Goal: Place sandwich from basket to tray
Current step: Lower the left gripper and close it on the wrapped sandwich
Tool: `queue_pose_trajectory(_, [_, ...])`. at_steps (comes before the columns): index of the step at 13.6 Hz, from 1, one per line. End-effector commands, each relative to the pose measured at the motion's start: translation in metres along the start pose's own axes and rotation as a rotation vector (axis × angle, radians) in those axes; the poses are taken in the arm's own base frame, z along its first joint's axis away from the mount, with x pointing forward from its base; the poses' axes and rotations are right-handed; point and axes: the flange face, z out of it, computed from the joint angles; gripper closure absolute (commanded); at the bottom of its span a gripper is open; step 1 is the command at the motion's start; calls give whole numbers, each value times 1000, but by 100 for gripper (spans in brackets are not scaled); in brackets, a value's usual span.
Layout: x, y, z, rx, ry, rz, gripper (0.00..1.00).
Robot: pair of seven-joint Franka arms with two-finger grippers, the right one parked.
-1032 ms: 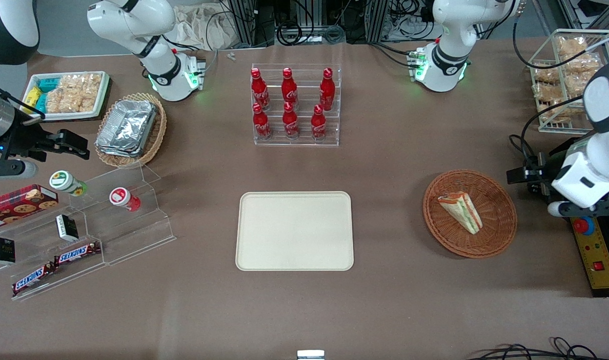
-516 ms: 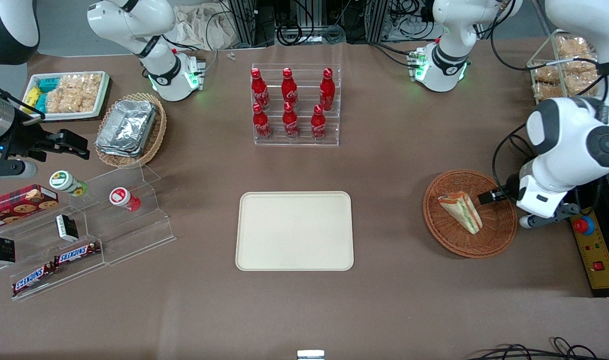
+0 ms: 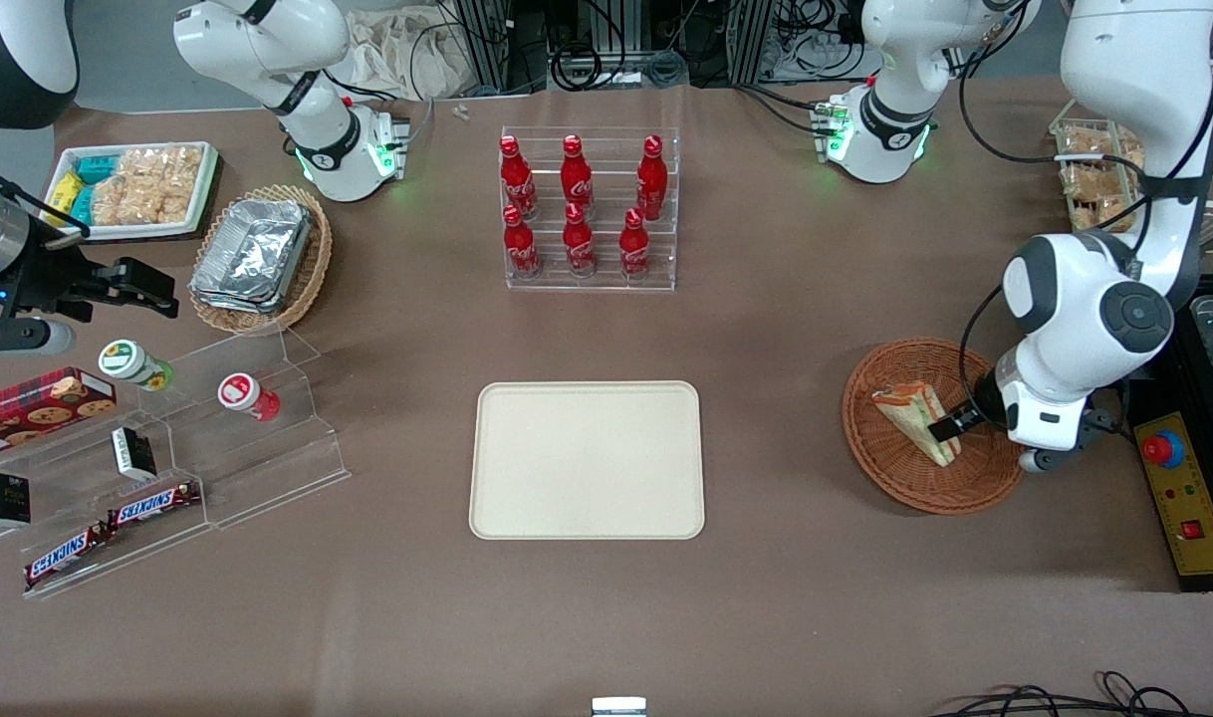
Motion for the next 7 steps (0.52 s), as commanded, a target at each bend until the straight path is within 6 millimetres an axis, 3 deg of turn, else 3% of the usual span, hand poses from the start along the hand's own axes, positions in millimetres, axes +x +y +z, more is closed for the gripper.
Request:
queue_pose_trajectory(1, [-6, 4, 18, -14, 10, -47, 2])
queue_pose_trajectory(4, [-13, 12, 38, -19, 9, -53, 2])
queue_pose_trajectory(7, [-21, 10, 50, -18, 7, -60, 9])
